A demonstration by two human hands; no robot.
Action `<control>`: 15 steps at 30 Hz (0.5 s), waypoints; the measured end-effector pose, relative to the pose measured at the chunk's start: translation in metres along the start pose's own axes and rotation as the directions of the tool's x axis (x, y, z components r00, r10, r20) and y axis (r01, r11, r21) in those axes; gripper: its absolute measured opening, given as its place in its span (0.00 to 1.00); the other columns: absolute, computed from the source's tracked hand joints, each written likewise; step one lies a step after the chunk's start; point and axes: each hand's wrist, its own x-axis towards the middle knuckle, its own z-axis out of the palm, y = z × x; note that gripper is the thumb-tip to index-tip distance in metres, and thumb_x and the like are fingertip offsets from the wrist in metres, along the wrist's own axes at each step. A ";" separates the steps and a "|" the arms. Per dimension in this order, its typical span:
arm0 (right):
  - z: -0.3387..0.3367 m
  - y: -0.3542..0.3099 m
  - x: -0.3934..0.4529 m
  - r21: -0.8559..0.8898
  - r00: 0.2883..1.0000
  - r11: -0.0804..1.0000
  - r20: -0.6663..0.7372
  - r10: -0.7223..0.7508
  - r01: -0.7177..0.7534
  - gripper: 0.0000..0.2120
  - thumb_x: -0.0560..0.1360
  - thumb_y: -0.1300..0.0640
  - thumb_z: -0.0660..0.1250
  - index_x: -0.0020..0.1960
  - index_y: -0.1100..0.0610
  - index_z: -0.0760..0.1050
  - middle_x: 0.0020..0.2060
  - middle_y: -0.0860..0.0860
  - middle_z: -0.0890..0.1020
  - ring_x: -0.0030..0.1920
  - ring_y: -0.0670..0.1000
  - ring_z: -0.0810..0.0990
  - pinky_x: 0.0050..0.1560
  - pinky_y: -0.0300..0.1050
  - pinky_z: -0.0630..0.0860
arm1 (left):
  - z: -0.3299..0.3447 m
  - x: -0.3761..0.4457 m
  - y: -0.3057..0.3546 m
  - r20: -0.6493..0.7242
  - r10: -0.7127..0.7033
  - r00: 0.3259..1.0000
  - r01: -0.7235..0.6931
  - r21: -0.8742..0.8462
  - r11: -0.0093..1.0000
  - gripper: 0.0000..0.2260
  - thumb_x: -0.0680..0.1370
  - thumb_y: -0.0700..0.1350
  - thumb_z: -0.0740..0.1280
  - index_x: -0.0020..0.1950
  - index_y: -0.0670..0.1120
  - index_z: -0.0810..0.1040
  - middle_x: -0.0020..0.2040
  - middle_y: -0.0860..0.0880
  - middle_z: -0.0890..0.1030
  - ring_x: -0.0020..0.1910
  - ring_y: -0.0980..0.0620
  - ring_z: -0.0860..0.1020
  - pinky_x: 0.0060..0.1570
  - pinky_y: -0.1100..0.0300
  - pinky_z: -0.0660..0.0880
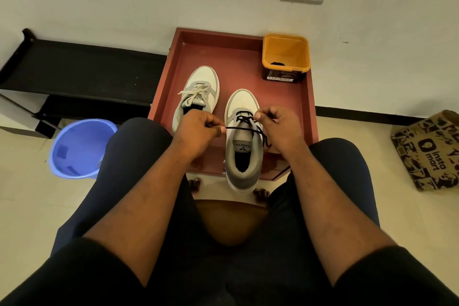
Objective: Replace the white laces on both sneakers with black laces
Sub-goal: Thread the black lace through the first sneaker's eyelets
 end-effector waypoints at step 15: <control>0.003 0.000 -0.004 -0.266 0.957 0.921 0.133 -0.258 0.285 0.22 0.71 0.53 0.73 0.64 0.45 0.76 0.59 0.43 0.81 0.61 0.45 0.75 0.65 0.51 0.67 | 0.006 0.004 0.001 0.033 0.027 0.999 -0.021 -0.175 0.984 0.10 0.71 0.37 0.75 0.50 0.44 0.82 0.38 0.46 0.83 0.36 0.57 0.80 0.40 0.67 0.77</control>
